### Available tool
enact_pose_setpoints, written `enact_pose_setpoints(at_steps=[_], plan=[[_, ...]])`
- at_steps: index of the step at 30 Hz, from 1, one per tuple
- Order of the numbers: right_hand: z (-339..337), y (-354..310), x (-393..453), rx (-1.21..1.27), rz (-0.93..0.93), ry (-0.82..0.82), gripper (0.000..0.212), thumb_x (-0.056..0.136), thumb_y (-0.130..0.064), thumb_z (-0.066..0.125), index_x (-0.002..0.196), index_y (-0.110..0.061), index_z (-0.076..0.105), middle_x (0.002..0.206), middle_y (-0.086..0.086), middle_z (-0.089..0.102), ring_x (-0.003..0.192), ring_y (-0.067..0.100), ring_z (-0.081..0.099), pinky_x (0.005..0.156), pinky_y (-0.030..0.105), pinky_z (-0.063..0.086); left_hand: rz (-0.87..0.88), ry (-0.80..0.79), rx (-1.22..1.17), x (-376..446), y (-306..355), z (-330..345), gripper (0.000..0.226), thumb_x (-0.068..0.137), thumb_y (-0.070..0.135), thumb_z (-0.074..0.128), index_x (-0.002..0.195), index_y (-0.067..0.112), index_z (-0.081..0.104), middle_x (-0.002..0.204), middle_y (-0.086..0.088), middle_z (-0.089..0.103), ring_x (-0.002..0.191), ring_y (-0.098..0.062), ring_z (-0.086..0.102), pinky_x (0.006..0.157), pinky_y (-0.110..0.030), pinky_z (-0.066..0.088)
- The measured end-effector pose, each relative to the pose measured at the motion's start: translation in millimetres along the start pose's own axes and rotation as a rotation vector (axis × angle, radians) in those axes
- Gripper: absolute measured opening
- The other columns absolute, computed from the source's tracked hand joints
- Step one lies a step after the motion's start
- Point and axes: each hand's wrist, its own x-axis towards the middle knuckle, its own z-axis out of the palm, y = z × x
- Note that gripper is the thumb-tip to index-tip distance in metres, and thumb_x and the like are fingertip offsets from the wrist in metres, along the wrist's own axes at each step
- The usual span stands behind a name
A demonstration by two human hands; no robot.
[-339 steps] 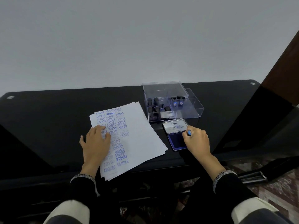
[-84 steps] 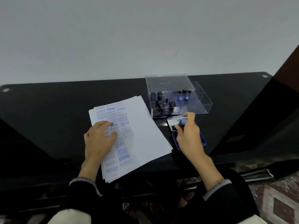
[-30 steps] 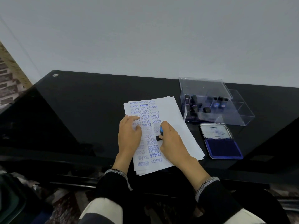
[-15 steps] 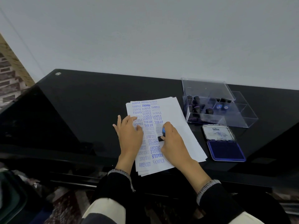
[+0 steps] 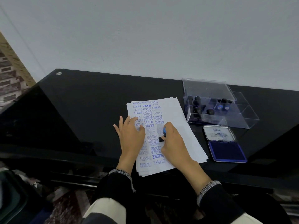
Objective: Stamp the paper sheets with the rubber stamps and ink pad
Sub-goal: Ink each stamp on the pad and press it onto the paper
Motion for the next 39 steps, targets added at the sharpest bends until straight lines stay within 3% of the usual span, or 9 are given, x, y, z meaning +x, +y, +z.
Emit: enact_pose_setpoints(at_steps=[4, 14, 19, 26, 39], plan=[[-4.2, -1.2, 2.9, 0.035, 0.015, -0.047, 0.044, 0.068, 0.013, 0.055, 0.088, -0.016, 0.029, 0.081, -0.007, 0.032, 0.075, 0.016, 0.037, 0.078, 0.04, 0.052, 0.008, 0.0, 0.005, -0.1, -0.5, 0.4, 0.038, 0.093, 0.023, 0.054, 0.129, 0.012, 0.056, 0.141, -0.002, 0.049, 0.147, -0.024, 0.012, 0.118, -0.05, -0.005], [0.3, -0.7, -0.3, 0.017, -0.005, 0.014, 0.044, 0.068, 0.014, 0.053, 0.086, -0.018, 0.028, 0.082, -0.006, 0.032, 0.074, 0.018, 0.035, 0.075, 0.04, 0.052, 0.006, -0.006, 0.007, -0.4, -0.2, 0.0, 0.037, 0.093, 0.023, 0.053, 0.129, 0.014, 0.055, 0.142, -0.002, 0.049, 0.147, -0.022, 0.015, 0.118, -0.05, -0.005], [-3.9, -3.6, 2.2, 0.052, 0.0, -0.014, 0.042, 0.07, 0.015, 0.053, 0.087, -0.015, 0.029, 0.083, -0.005, 0.033, 0.074, 0.016, 0.035, 0.079, 0.033, 0.053, 0.007, -0.005, 0.003, -0.7, 0.2, -0.3, 0.037, 0.093, 0.023, 0.053, 0.129, 0.014, 0.055, 0.141, -0.001, 0.048, 0.146, -0.022, 0.015, 0.119, -0.05, -0.005], [1.7, 0.4, -1.0, 0.044, 0.008, 0.011, 0.047, 0.067, 0.015, 0.053, 0.088, -0.019, 0.028, 0.086, -0.004, 0.034, 0.077, 0.018, 0.036, 0.078, 0.041, 0.052, 0.01, -0.002, 0.0, -1.1, 0.7, -0.5, 0.036, 0.093, 0.022, 0.054, 0.129, 0.014, 0.056, 0.141, -0.002, 0.048, 0.146, -0.022, 0.016, 0.119, -0.05, -0.005], [0.0, -1.2, -1.5, 0.094, 0.0, 0.009, 0.048, 0.067, 0.014, 0.056, 0.09, -0.017, 0.028, 0.089, -0.004, 0.034, 0.078, 0.018, 0.037, 0.079, 0.041, 0.053, 0.014, -0.003, -0.002, -1.3, -0.4, 0.0, 0.037, 0.094, 0.022, 0.053, 0.129, 0.014, 0.055, 0.142, -0.002, 0.048, 0.146, -0.021, 0.016, 0.118, -0.05, -0.006]])
